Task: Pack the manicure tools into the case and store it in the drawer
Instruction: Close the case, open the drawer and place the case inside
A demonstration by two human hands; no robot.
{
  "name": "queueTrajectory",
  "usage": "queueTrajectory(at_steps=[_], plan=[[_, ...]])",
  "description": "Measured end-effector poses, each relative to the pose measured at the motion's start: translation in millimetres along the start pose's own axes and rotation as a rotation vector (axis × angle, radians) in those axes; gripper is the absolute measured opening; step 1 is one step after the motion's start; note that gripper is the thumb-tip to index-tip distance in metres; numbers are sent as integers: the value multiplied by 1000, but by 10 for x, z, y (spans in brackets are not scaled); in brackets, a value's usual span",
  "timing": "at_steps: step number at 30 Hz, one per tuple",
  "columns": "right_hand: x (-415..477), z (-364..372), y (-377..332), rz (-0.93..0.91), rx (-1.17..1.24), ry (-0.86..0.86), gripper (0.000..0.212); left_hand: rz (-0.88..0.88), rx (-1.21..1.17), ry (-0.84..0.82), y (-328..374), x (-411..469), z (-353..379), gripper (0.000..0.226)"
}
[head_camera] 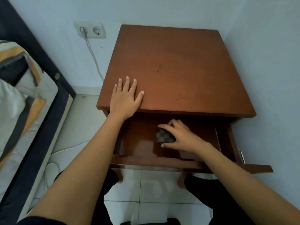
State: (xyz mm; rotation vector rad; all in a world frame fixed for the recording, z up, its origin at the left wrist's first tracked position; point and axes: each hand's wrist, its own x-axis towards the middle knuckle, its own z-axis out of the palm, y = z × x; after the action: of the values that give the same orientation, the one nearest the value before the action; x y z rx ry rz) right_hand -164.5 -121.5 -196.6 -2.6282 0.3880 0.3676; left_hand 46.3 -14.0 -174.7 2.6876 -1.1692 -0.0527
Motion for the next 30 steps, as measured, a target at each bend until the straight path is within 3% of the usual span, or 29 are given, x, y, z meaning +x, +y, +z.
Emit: queueTrajectory(at_steps=[5, 15, 20, 24, 27, 30], plan=[[370, 118, 230, 166, -35, -208, 77, 1, -2, 19, -2, 5, 15, 64], [220, 137, 168, 159, 121, -230, 78, -8, -42, 39, 23, -57, -23, 60], [-289, -47, -58, 196, 366, 32, 64, -28, -185, 37, 166, -508, -39, 54], [-831, -1, -253, 161, 248, 384, 59, -7, -404, 43, 249, -1187, -32, 52], [-1054, 197, -248, 177, 142, 553, 57, 50, -313, 96, 257, -1636, 85, 58], [-1080, 343, -188, 117, -42, 579, 60, 189, -90, 93, 199, -1771, 190, 62]])
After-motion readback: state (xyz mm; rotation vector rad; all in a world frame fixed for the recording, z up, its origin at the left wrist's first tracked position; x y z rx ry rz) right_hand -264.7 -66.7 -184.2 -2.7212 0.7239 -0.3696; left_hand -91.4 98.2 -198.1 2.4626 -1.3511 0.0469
